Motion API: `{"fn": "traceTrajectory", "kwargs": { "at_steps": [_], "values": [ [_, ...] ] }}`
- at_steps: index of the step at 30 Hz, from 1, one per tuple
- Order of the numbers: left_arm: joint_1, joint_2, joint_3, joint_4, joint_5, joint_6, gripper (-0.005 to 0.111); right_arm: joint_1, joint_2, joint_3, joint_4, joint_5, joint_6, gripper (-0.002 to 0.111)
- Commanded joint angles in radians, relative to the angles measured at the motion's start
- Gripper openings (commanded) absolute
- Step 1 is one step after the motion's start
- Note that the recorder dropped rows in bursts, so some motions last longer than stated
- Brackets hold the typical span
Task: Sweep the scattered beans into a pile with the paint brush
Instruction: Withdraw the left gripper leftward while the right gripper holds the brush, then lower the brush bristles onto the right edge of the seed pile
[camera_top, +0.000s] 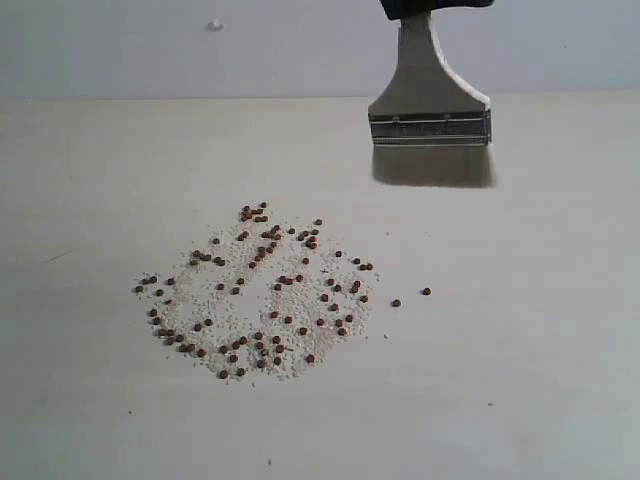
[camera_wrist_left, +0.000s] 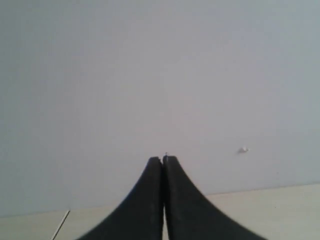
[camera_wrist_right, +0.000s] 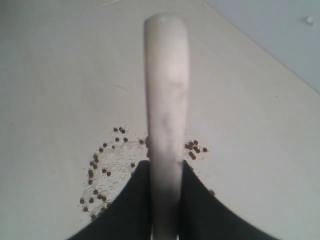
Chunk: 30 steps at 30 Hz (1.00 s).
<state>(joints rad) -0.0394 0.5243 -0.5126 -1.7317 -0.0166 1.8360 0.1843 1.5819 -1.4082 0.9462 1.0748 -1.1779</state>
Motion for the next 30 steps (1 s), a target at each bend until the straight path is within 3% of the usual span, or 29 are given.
{"fn": "traceTrajectory", "kwargs": {
  "at_steps": [1, 7, 12, 19, 30],
  "values": [
    [-0.003, -0.212, 0.14, -0.013, -0.015, -0.043, 0.0, 0.001, -0.012, -0.004, 0.005, 0.097, -0.006, 0.0],
    [-0.003, -0.362, 0.302, -0.013, -0.016, -0.108, 0.0, 0.07, -0.03, -0.004, -0.056, 0.05, -0.003, 0.0],
    [-0.003, -0.392, 0.404, -0.013, -0.016, -0.134, 0.0, 0.176, -0.065, -0.004, -0.093, -0.134, 0.019, 0.0],
    [-0.003, -0.394, 0.503, -0.013, -0.024, -0.13, 0.0, 0.252, -0.131, 0.134, -0.14, -0.632, 0.174, 0.0],
    [-0.003, -0.394, 0.513, -0.013, -0.1, -0.101, 0.0, 0.258, -0.29, 0.573, -0.134, -1.334, 0.228, 0.0]
  ]
}}
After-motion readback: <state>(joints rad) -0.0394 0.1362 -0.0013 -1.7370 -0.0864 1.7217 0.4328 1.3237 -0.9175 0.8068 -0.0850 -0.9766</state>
